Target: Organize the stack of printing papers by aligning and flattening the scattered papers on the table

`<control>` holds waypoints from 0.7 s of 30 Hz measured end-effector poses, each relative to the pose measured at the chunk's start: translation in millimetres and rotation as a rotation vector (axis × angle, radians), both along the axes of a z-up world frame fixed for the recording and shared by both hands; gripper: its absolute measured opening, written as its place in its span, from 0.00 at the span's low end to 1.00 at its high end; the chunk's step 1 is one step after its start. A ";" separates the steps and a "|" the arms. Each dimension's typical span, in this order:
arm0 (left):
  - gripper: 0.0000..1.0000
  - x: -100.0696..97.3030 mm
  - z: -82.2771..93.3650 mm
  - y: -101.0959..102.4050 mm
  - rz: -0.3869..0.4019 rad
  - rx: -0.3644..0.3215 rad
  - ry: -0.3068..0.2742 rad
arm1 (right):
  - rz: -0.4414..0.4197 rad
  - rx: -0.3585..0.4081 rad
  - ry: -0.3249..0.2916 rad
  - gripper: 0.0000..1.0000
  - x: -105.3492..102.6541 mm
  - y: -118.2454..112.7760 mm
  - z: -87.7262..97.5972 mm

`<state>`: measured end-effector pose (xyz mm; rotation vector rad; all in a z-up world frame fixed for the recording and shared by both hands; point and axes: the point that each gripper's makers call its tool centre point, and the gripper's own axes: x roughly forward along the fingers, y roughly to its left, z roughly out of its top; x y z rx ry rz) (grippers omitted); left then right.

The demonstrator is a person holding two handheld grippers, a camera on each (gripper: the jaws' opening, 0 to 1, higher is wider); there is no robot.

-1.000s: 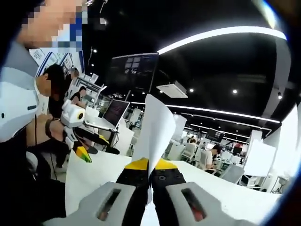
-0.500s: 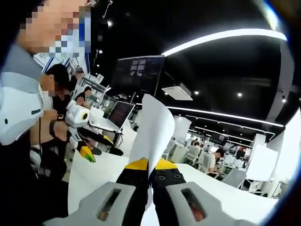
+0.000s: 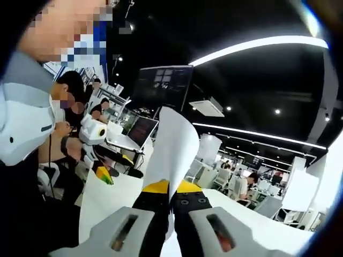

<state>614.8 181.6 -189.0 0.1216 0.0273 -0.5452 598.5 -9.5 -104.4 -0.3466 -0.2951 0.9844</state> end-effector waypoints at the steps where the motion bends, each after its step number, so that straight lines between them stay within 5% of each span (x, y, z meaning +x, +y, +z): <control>1: 0.87 -0.1 0.4 0.2 0.000 0.000 -0.002 | 0.004 0.003 -0.001 0.00 -0.9 0.5 0.9; 21: 0.87 -2.2 1.0 7.4 0.015 -0.009 -0.008 | 0.053 -0.007 -0.034 0.00 -8.7 12.6 9.9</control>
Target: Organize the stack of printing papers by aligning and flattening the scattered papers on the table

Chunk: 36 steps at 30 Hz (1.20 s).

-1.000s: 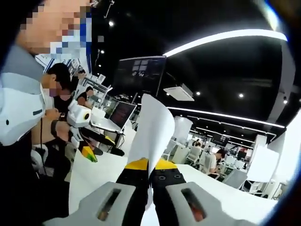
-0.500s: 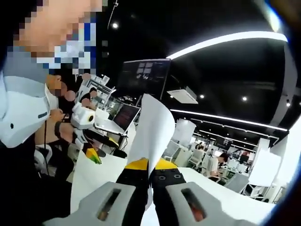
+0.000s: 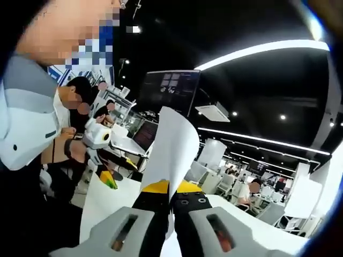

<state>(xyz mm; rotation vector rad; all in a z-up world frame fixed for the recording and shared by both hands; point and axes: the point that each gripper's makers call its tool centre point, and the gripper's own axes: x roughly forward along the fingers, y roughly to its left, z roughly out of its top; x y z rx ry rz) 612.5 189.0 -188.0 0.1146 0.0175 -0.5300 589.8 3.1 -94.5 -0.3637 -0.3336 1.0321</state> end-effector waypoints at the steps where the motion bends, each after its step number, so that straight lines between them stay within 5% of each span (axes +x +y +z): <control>1: 0.87 -0.1 -0.1 -0.1 -0.001 0.000 0.000 | 0.002 0.001 0.000 0.00 -0.3 0.2 0.2; 26: 0.86 -1.1 9.8 1.4 -0.004 -0.015 -0.027 | 0.083 0.015 0.045 0.00 -2.5 5.1 5.4; 36: 0.86 -3.0 10.9 -2.4 -0.021 -0.026 -0.024 | 0.080 -0.059 0.057 0.00 7.4 14.7 -1.7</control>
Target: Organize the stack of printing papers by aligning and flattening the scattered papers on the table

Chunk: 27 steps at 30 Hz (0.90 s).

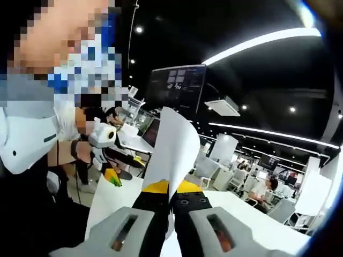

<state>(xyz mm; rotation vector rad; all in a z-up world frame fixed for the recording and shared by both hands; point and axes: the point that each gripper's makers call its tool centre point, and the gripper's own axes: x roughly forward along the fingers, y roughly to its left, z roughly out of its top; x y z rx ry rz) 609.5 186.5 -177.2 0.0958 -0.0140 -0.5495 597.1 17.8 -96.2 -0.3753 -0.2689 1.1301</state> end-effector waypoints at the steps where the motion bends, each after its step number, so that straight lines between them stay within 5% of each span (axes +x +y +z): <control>1: 0.86 0.0 0.0 0.1 0.001 0.002 -0.001 | 0.001 -0.004 -0.003 0.00 0.1 0.6 -0.3; 27: 0.86 -3.3 7.4 -1.3 -0.007 -0.032 -0.019 | 0.183 -0.087 -0.020 0.00 -19.8 15.8 6.8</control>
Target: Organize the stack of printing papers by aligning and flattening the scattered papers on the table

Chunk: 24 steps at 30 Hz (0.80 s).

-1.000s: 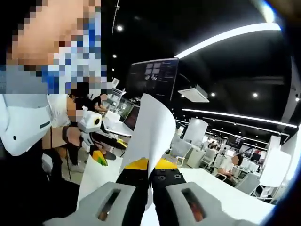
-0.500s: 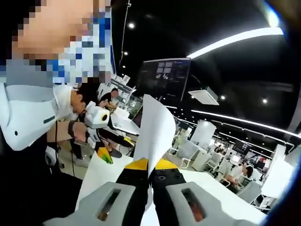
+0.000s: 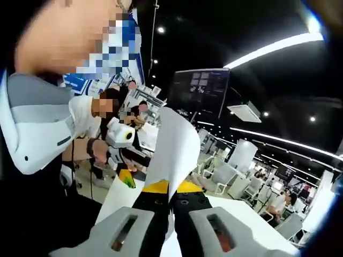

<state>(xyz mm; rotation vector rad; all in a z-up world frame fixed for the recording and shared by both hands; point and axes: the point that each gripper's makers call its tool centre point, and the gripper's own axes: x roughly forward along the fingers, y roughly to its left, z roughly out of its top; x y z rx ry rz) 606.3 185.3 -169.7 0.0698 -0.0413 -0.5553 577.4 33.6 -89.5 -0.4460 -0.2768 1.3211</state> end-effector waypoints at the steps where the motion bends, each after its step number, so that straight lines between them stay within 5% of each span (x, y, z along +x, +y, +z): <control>1: 0.86 -0.1 0.0 -0.2 0.000 0.000 0.000 | 0.002 -0.002 0.003 0.00 -0.2 0.2 -0.4; 24: 0.84 -4.1 10.2 -18.7 -0.061 -0.006 -0.059 | 0.062 0.002 0.078 0.00 5.0 24.8 -11.4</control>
